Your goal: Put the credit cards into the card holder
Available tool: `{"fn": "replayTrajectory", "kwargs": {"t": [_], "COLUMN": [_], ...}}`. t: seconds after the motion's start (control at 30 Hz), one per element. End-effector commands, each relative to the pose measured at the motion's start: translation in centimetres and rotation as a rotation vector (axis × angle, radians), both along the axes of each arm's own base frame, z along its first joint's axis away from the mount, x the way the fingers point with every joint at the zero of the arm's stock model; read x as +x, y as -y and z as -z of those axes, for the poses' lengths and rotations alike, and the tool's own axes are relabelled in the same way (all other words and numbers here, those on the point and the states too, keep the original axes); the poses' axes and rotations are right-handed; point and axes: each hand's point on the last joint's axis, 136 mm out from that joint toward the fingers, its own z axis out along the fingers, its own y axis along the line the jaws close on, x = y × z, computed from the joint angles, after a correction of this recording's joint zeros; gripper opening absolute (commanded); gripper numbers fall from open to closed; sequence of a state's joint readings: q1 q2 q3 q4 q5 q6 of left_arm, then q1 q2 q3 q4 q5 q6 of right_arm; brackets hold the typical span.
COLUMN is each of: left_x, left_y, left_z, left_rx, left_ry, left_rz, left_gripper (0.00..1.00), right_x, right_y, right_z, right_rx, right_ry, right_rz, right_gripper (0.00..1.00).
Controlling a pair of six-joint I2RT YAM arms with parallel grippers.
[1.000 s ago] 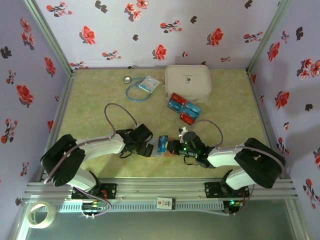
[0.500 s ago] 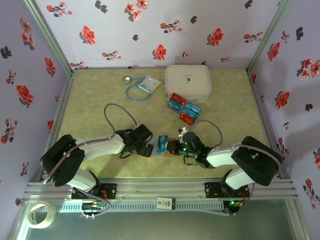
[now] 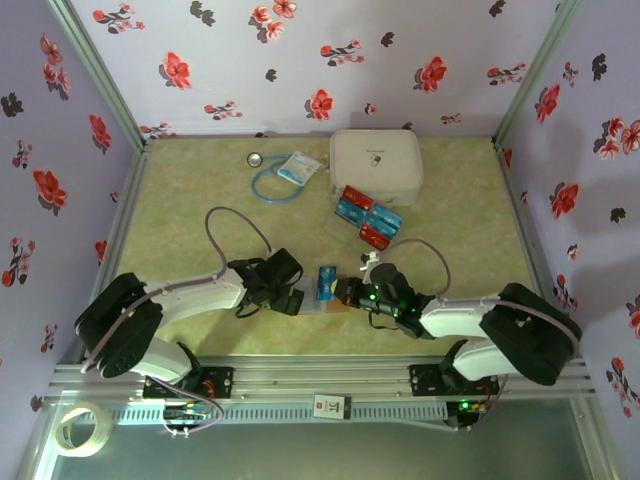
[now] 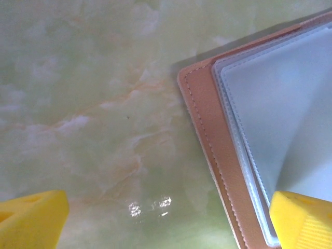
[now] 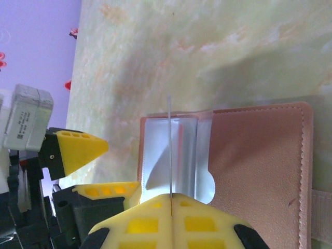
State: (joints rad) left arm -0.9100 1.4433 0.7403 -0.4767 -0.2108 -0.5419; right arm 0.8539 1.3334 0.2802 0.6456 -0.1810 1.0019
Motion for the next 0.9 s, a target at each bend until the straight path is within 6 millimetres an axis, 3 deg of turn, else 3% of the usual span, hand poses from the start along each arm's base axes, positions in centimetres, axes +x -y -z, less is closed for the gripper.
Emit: {"fn": "replayTrajectory", "kwargs": {"t": [0.0, 0.17, 0.47, 0.87], "left_x": [0.3, 0.3, -0.1, -0.5], "left_y": [0.2, 1.0, 1.7, 0.0], "left_z": [-1.8, -2.3, -1.2, 0.5], "left_rx": [-0.002, -0.028, -0.013, 0.057], "left_ry": [0.031, 0.033, 0.021, 0.009], "left_rz": [0.015, 0.029, 0.061, 0.036], "left_gripper": [1.0, 1.0, 1.0, 1.0], "right_x": [-0.1, -0.2, -0.6, -0.5], "right_y": [1.4, 1.8, 1.3, 0.1], "right_z": [0.5, 0.4, 1.3, 1.2], "right_rx": [-0.062, -0.075, -0.059, -0.015], "right_ry": [0.015, 0.021, 0.003, 0.01], "right_rz": [0.032, 0.037, 0.01, -0.025], "right_gripper": [0.0, 0.0, 0.0, 0.0]}}
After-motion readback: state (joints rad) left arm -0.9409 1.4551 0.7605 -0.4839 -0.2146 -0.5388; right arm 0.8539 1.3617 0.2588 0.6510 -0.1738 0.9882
